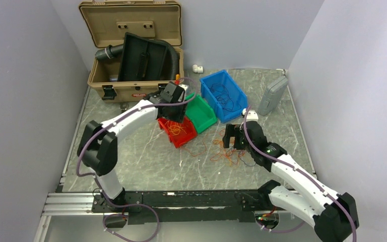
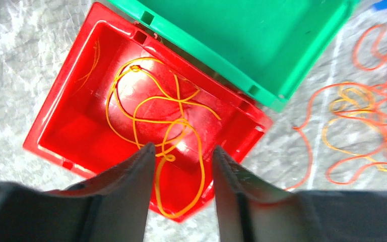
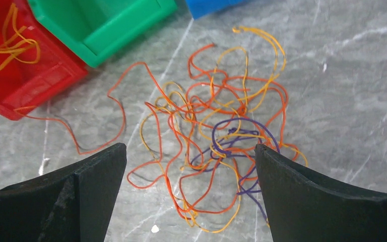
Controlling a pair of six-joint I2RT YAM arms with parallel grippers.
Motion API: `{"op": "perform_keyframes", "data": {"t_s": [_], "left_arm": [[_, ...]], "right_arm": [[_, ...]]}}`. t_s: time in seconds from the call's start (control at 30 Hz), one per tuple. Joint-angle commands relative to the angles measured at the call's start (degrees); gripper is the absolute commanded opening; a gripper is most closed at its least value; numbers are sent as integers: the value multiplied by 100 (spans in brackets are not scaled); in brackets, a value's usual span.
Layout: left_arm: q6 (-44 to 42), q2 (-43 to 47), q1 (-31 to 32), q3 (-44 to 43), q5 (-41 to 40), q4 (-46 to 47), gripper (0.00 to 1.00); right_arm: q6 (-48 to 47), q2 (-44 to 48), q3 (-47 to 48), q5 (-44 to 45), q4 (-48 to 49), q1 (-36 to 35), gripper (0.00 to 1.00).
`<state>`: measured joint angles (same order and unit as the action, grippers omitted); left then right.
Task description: Untangle the cables
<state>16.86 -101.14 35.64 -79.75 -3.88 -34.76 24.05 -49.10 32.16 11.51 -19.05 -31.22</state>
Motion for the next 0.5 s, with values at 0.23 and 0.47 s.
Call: {"op": "perform_keyframes", "data": {"t_s": [0.23,0.47], "left_arm": [[-75,1901,-7,363,898,194,93],[-85,2692,227,1000,1384,454,99]], "right_arm": [[476,-617,115,-24,-214,271,100],[472,-1663,241,-526,-102,285,100]]}}
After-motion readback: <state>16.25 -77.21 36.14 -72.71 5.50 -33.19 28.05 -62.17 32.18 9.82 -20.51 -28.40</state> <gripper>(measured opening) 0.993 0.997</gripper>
